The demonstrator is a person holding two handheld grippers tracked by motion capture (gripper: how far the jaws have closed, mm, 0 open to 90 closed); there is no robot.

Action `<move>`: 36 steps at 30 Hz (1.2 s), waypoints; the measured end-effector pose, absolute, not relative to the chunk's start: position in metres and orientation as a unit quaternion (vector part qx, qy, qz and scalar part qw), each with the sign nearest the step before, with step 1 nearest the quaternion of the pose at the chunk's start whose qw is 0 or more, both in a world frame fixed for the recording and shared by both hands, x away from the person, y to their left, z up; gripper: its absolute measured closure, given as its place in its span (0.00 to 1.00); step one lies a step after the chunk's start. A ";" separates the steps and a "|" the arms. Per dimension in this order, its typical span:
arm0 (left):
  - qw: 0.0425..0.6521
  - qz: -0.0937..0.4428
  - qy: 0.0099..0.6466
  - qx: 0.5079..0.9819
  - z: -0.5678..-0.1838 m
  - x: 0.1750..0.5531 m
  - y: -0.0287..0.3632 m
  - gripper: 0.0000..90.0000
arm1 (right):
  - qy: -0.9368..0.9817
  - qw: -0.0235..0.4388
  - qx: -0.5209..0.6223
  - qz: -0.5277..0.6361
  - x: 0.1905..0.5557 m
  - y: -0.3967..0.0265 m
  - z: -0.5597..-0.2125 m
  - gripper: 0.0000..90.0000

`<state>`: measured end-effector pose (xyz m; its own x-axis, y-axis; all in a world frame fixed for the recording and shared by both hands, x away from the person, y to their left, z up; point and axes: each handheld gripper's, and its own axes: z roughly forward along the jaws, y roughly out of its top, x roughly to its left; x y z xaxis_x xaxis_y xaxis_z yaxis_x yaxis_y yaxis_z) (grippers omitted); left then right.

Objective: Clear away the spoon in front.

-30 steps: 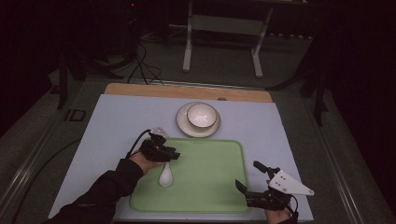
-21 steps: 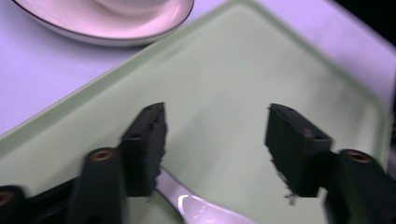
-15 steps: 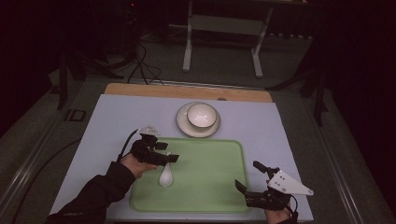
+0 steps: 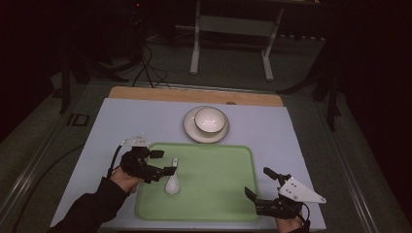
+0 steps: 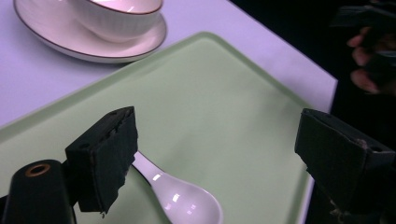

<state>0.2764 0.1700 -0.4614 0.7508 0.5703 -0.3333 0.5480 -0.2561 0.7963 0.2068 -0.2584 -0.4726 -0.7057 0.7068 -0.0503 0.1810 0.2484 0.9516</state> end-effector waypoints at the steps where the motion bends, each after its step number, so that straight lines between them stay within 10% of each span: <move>1: 0.499 0.013 0.352 0.792 -0.462 0.274 0.171 0.14 | 0.751 0.246 0.294 0.537 0.207 -0.259 -0.472 0.13; 36: 0.488 0.072 0.320 0.809 -0.506 0.230 0.201 0.08 | 0.748 0.249 0.294 0.540 0.205 -0.261 -0.472 0.13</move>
<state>0.2296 0.2006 -0.5061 0.7854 0.5874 -0.1954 0.4472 -0.3200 0.8353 0.2047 -0.2611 -0.4716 -0.7029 0.7092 -0.0546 0.1715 0.2436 0.9546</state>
